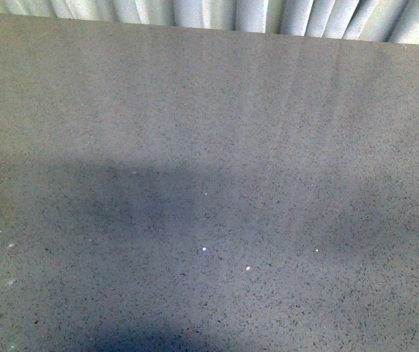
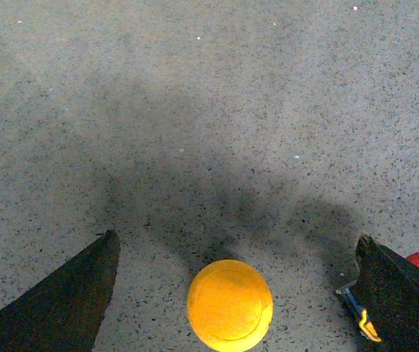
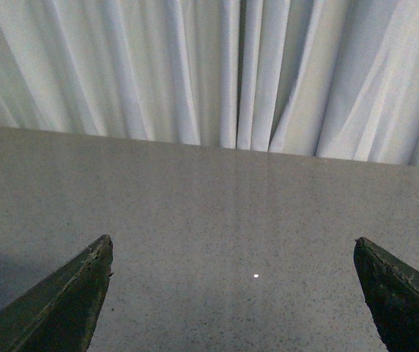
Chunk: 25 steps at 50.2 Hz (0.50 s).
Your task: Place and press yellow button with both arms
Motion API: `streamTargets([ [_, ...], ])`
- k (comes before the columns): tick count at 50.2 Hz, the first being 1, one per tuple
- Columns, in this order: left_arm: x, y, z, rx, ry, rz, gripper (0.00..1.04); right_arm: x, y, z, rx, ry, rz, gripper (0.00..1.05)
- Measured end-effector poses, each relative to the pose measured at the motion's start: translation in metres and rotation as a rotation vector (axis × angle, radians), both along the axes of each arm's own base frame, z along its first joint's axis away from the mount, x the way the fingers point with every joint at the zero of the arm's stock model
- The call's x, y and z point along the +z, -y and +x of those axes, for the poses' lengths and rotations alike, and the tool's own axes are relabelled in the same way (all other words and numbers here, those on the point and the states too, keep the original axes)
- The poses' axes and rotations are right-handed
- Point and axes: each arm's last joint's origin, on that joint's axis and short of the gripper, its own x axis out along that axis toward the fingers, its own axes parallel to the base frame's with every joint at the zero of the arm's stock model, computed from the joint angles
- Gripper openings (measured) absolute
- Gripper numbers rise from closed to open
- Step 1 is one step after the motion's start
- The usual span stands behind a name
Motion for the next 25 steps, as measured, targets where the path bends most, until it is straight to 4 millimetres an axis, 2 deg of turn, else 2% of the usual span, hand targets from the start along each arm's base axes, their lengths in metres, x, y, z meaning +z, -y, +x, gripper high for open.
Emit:
streamTargets([
  [25, -0.031, 0.004, 0.007, -0.009, -0.09, -0.023, 0.96, 0.0, 0.0, 0.0, 0.0, 0.0, 0.0, 0.96],
])
